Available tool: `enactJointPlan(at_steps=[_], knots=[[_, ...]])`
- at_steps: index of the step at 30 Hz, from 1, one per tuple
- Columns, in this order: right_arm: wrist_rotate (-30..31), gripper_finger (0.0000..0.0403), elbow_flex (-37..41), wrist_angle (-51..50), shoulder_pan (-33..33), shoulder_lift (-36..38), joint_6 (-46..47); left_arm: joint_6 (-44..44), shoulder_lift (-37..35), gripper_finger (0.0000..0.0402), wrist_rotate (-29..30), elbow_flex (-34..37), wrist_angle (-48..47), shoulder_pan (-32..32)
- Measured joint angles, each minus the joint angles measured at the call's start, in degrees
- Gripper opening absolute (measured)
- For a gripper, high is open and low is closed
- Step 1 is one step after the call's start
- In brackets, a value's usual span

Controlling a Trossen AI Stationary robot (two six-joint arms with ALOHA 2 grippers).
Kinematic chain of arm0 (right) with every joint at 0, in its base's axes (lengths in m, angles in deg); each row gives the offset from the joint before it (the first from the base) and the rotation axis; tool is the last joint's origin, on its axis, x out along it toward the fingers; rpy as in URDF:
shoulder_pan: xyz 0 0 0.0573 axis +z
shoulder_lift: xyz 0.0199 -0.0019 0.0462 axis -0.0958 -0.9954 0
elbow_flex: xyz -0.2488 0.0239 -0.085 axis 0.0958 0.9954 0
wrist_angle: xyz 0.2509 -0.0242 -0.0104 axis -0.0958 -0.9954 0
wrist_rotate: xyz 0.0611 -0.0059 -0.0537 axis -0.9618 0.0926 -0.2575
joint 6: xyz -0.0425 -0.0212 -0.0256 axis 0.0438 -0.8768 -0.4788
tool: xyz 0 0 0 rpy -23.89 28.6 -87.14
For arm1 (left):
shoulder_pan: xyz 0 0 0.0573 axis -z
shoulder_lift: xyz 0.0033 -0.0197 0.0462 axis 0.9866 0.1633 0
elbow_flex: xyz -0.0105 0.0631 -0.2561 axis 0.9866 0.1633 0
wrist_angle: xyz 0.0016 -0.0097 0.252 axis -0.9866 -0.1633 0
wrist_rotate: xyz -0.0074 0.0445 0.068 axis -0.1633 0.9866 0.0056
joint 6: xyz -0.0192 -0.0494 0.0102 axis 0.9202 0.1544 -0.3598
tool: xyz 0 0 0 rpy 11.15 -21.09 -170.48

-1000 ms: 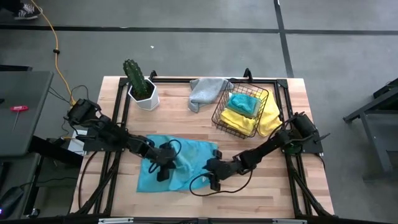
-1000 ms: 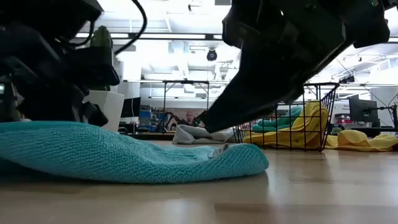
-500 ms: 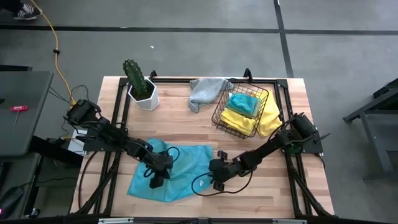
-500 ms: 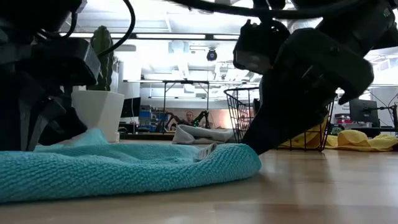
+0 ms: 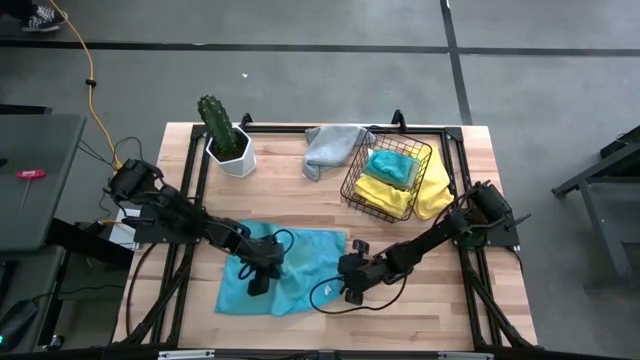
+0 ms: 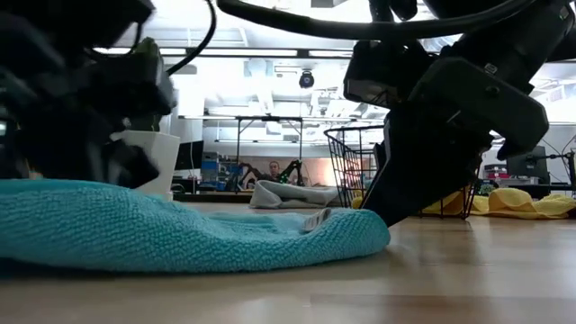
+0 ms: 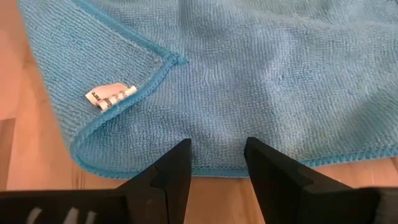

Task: Fold microfiber towels
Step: Fold the blue microfiber towel

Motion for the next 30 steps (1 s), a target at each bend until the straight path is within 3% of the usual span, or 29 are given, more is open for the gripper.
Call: enactJointPlan(at_steps=[11, 20, 30], knots=[[-0.35, 0.0149, 0.13, -2.61, 1.07, 0.15, 0.56, -6.19, -0.14, 0.0082, 0.66, -7.15, -19.34, -1.78], [0.72, 0.0149, 0.44, -10.14, 3.67, 3.51, 5.21, -4.5, -4.51, 0.0125, 0.0, -7.19, -20.88, 2.27], [1.89, 0.0149, -0.44, -13.09, 5.47, 7.42, 6.93, -2.55, -11.32, 0.0137, 7.56, -7.21, -23.47, 9.7]])
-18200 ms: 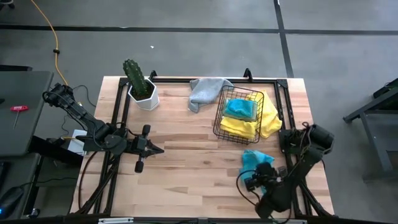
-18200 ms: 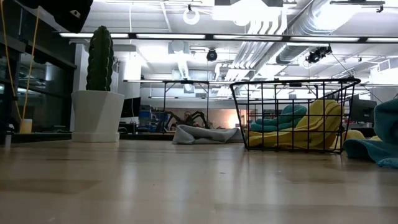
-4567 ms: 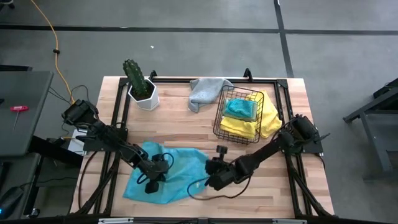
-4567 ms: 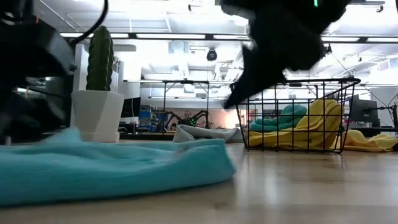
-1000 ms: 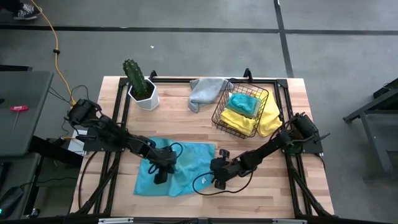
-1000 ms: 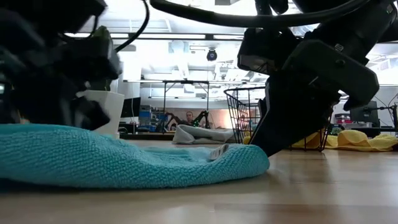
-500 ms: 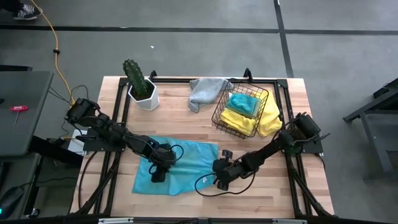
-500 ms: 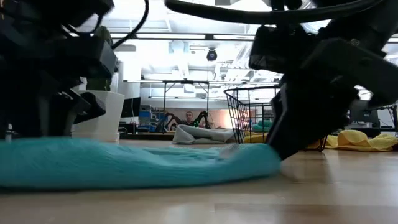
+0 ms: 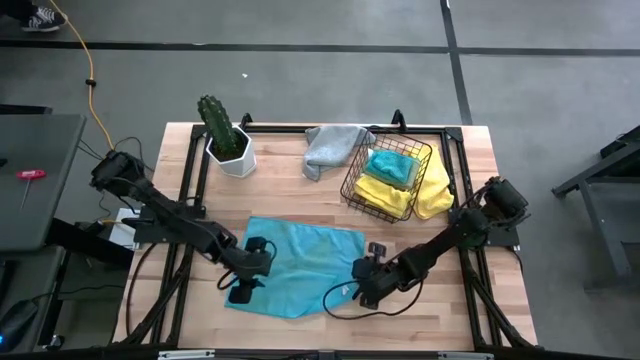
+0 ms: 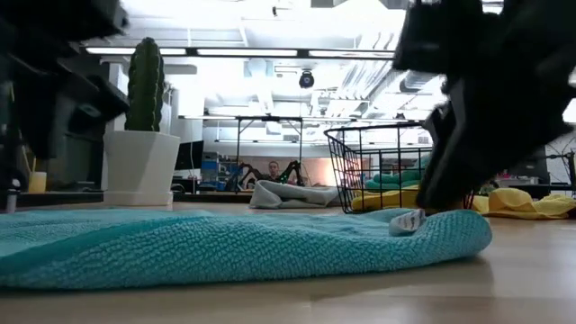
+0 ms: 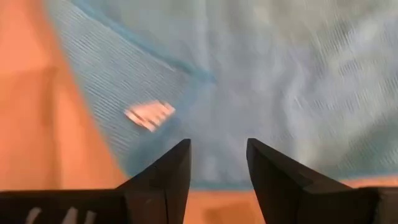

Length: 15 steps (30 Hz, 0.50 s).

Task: Fold microfiber towels
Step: Fold the blue microfiber towel

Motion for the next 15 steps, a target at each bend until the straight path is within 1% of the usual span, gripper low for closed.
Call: enactJointPlan(at_steps=[4, 7, 11, 15], knots=[[0.47, 0.0149, -2.07, 0.55, 0.63, 0.17, -0.86, 0.68, -0.04, 0.0136, 4.55, 2.03, 2.1, 6.19], [0.67, 0.0149, -2.78, 1.32, 0.65, 0.18, -1.61, 4.25, 0.89, 0.0138, 7.4, 5.36, 6.19, 10.86], [0.86, 0.0149, -2.84, 2.52, 0.49, 0.21, -2.85, 10.63, 1.0, 0.0137, 8.67, 9.78, 11.0, 15.61], [1.38, 0.0149, -2.86, 2.93, -0.02, 0.24, -3.02, 15.36, 1.0, 0.0134, 8.85, 11.45, 12.42, 19.05]])
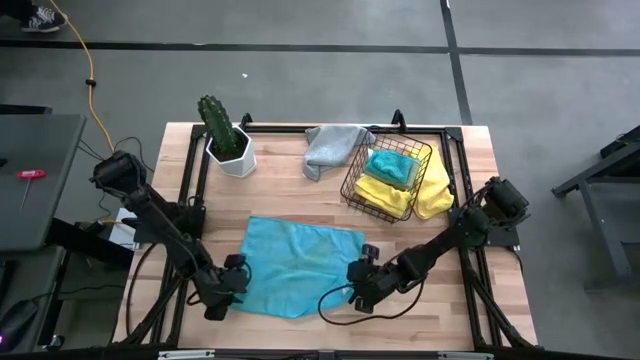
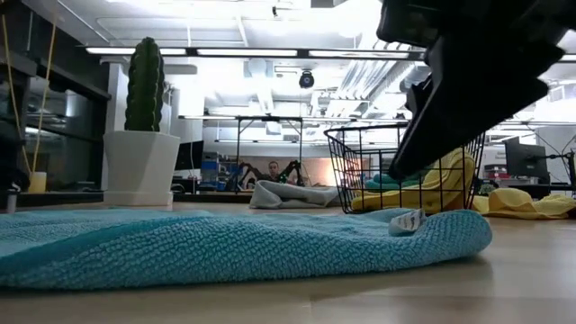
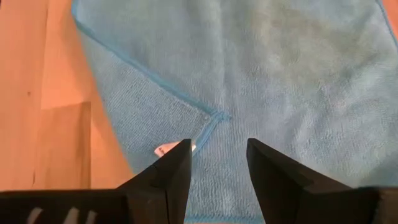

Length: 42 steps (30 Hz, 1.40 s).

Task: Fold microfiber towels
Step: Fold the blue microfiber towel

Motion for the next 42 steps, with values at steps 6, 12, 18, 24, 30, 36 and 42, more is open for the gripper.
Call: enactJointPlan(at_steps=[6, 12, 18, 24, 30, 36, 42], knots=[[0.2, 0.0149, -0.06, 2.47, -0.55, 0.04, -0.4, 0.75, 1.27, 0.0134, 3.66, 0.46, -0.76, 3.66], [-0.67, 0.0149, -0.2, 5.84, -2.25, -2.99, -1.32, 1.19, 2.25, 0.0133, 5.24, 0.46, 0.42, 3.61], [-1.44, 0.0149, -0.2, 9.85, -3.63, -6.57, -5.67, 1.28, 2.27, 0.0133, 4.89, 0.46, 0.39, 3.61], [-5.1, 0.0149, -0.17, 11.13, -4.0, -7.91, -7.02, 2.39, 2.27, 0.0133, 4.77, 0.46, 0.35, 3.61], [-4.91, 0.0149, -0.17, 12.51, -3.98, -7.91, -10.03, 2.56, 2.27, 0.0133, 4.62, 0.46, 0.31, 3.61], [-5.22, 0.0149, -0.17, 12.6, -4.07, -8.61, -10.96, 2.71, 2.29, 0.0133, 4.56, 0.46, 0.3, 3.61], [-4.8, 0.0136, -0.26, 12.88, -4.09, -9.65, -10.52, 2.7, 2.32, 0.0133, 4.41, 0.46, 0.28, 3.61]])
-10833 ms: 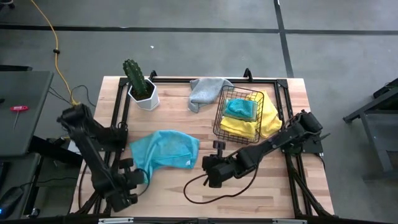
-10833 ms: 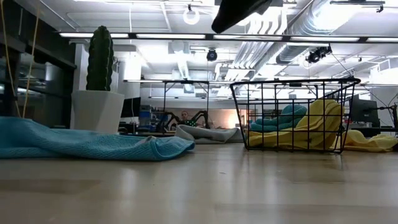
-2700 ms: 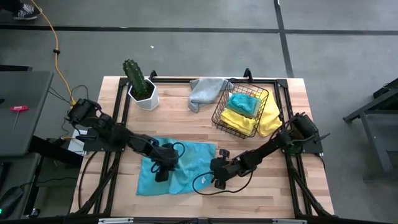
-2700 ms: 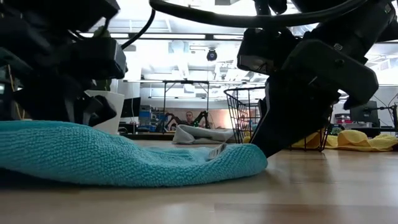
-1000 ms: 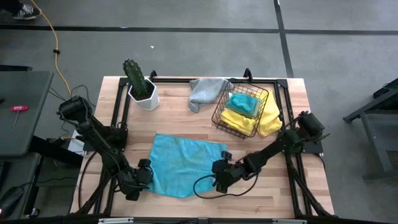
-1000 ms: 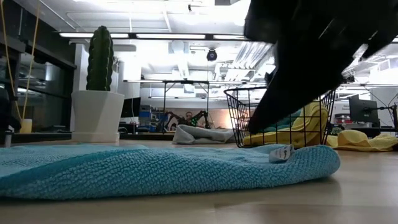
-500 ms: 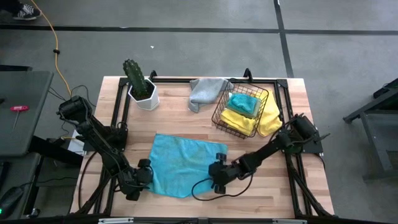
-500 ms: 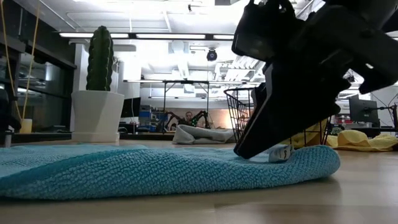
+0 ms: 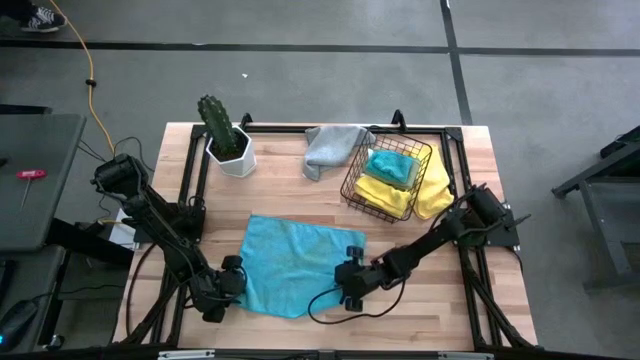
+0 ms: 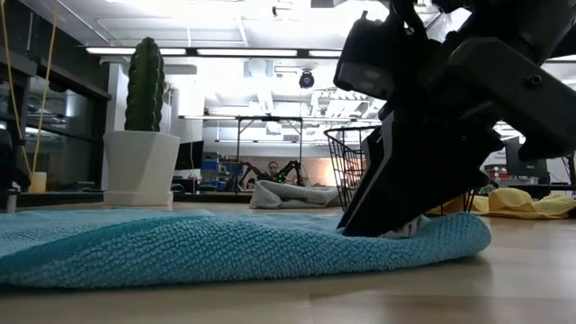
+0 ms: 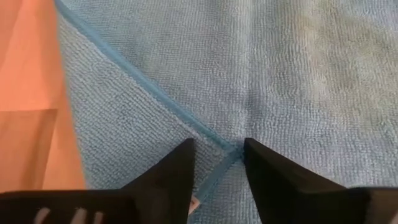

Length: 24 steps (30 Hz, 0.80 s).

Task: Fold microfiber towels
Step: Fold the blue microfiber towel

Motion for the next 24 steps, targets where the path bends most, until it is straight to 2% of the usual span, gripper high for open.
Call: enactJointPlan(at_steps=[6, 11, 14, 24], knots=[[0.15, 0.0071, 0.0, 0.46, 0.0, -0.04, -1.08, 0.0, -0.01, 0.0133, -0.07, 0.0, -0.03, 0.0], [-0.34, 0.0008, 0.05, -0.06, 0.02, 0.65, -1.5, -0.44, -1.73, 0.0133, -2.8, 0.16, -0.87, 0.05], [-0.52, 0.0016, 0.09, -0.8, 0.24, 1.85, -1.17, -0.44, -3.29, 0.0133, -3.44, 0.21, -1.13, 0.04], [-0.49, 0.0093, 0.09, -1.83, 0.24, 2.75, 4.39, 0.06, -4.42, 0.0133, -3.39, 0.15, -3.61, -0.02]])
